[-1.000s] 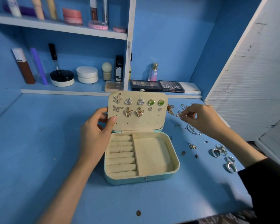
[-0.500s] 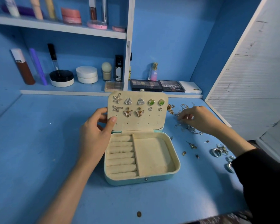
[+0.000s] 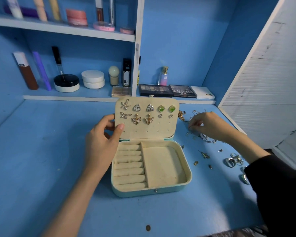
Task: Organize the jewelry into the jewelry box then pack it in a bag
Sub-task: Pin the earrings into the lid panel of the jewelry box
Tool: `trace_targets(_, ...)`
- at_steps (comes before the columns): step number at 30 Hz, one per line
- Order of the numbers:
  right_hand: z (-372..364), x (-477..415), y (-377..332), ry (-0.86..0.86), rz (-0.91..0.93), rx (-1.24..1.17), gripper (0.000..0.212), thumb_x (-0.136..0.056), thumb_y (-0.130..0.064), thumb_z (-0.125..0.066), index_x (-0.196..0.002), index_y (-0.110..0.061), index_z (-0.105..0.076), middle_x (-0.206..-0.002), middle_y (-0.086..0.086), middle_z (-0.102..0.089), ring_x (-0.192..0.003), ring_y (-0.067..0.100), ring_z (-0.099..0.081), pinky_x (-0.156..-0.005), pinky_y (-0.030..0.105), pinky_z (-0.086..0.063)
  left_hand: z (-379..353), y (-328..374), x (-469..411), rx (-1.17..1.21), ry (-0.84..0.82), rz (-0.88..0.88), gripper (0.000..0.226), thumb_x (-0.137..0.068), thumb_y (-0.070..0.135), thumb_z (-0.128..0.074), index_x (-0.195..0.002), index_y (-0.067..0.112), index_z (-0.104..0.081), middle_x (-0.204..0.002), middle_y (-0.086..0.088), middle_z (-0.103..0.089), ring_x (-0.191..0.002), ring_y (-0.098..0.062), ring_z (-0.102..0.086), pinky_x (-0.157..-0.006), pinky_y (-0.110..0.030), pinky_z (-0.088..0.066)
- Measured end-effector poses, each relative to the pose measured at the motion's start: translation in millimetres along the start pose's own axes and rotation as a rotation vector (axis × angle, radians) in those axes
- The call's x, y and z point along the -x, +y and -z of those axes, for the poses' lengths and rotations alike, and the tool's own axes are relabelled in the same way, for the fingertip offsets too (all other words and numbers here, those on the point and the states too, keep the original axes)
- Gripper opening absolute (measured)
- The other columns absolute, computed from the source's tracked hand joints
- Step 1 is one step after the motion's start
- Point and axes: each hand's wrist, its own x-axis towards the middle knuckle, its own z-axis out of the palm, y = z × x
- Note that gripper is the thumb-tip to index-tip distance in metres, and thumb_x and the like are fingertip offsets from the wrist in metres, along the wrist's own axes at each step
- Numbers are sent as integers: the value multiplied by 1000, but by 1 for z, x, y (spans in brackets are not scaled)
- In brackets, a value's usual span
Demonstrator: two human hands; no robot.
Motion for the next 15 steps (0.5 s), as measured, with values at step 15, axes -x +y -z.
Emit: trace_targets(15, 37, 13, -88, 340, 268, -456, 5, -87, -14, -65, -84, -17, -69, -80, -17, -67, -76, -7, -56, -77, 14, -43, 0, 4, 2, -6, 13, 1, 12, -87, 17, -66, -97, 23, -64, -84, 13, -67, -79, -1, -59, -63, -11, -42)
